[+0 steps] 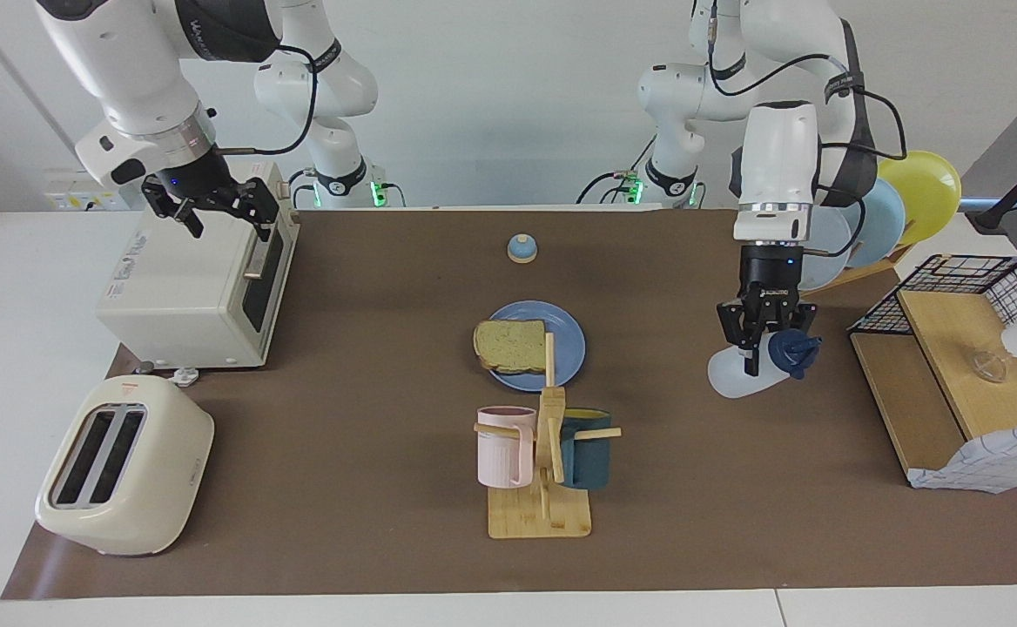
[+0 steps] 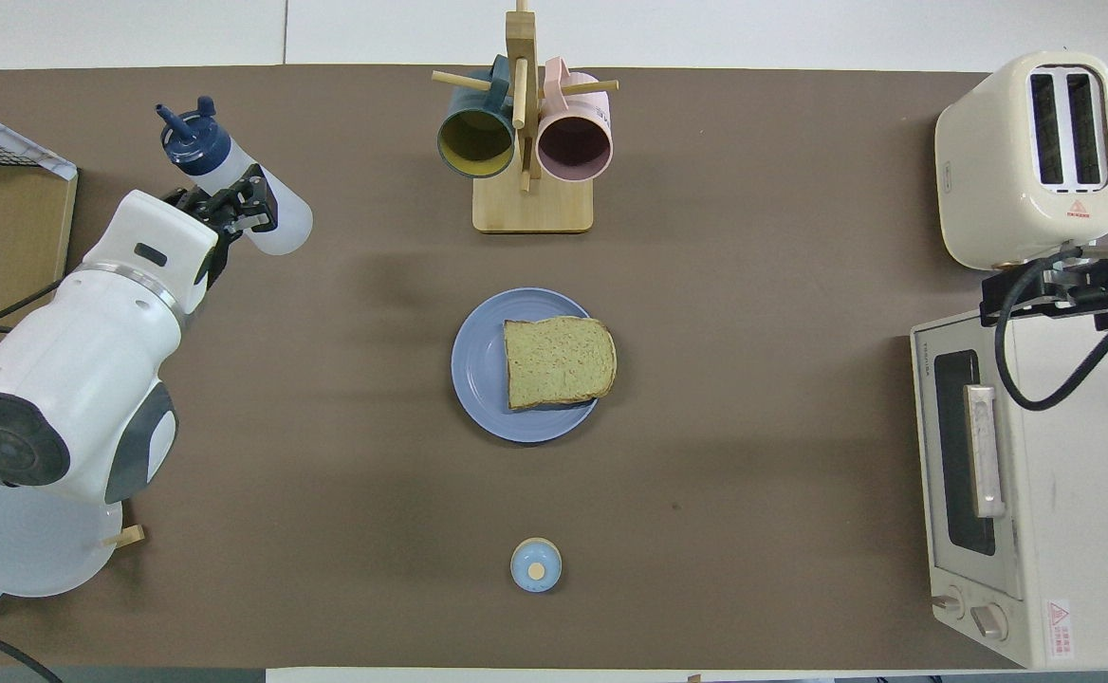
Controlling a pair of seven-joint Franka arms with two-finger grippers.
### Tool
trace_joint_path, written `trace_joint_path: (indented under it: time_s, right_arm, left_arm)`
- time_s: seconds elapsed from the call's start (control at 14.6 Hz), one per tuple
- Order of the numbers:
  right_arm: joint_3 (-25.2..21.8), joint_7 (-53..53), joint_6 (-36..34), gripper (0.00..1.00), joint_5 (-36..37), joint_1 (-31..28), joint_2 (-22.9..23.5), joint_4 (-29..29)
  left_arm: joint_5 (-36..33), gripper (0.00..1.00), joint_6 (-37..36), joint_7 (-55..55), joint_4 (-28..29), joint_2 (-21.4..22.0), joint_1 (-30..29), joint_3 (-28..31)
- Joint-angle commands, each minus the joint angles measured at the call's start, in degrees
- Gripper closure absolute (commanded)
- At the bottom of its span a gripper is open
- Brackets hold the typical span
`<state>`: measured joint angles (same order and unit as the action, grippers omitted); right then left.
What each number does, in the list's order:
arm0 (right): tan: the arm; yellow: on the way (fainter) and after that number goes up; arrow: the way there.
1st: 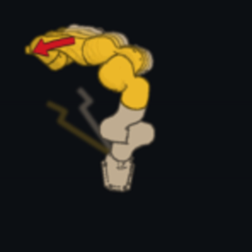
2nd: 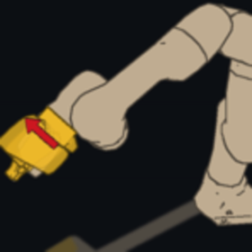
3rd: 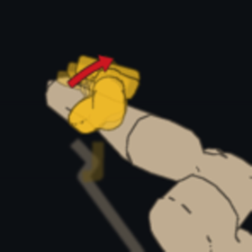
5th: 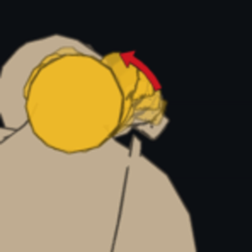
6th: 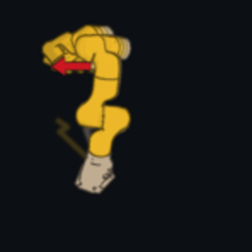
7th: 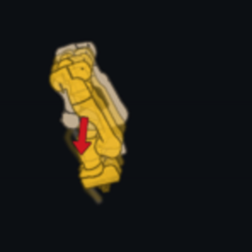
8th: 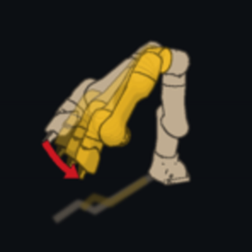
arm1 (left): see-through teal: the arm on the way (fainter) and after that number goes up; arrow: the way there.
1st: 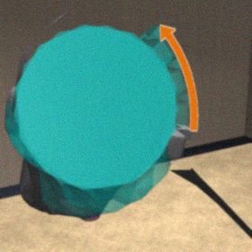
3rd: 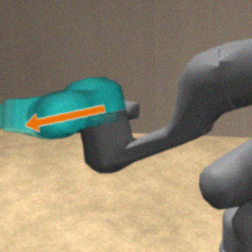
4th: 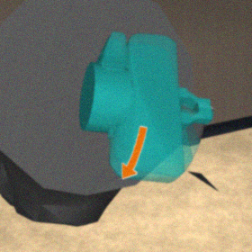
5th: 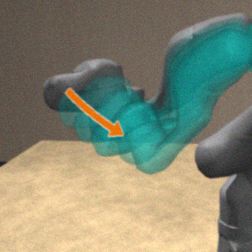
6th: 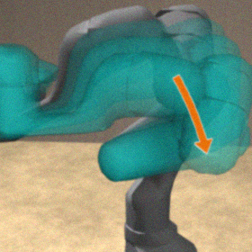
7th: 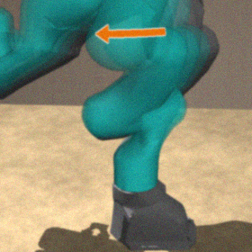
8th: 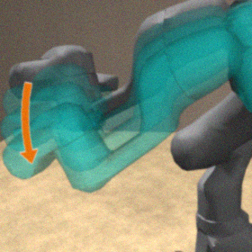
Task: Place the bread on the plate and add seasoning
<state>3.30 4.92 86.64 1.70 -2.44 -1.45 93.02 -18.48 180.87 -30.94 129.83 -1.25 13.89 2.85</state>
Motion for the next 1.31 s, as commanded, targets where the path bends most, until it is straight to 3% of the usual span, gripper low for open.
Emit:
trace_joint_path:
  time_s: [0.0, 0.41, 0.82, 1.24]
  right_arm:
    - [-0.2, -1.5, -0.8, 0.00, 0.8, 0.0, -0.4, -0.1]
    - [-0.2, -1.5, -0.8, 0.00, 0.8, 0.0, -0.4, -0.1]
    - [-0.2, -1.5, -0.8, 0.00, 0.8, 0.0, -0.4, -0.1]
    - [-0.2, -1.5, -0.8, 0.00, 0.8, 0.0, -0.4, -0.1]
  left_arm:
    - [-0.1, 0.97, 6.1, 1.7, 1.9, -1.7, -0.8, 0.1]
    - [-7.4, 0.98, 13.4, 2.2, 2.9, -6.5, -3.0, 0.3]
    - [-7.9, 0.98, 19.1, 2.2, 2.3, -12.7, -3.2, 0.3]
    - [-11.3, 0.98, 19.3, 2.7, 0.3, -15.5, -2.6, 0.5]
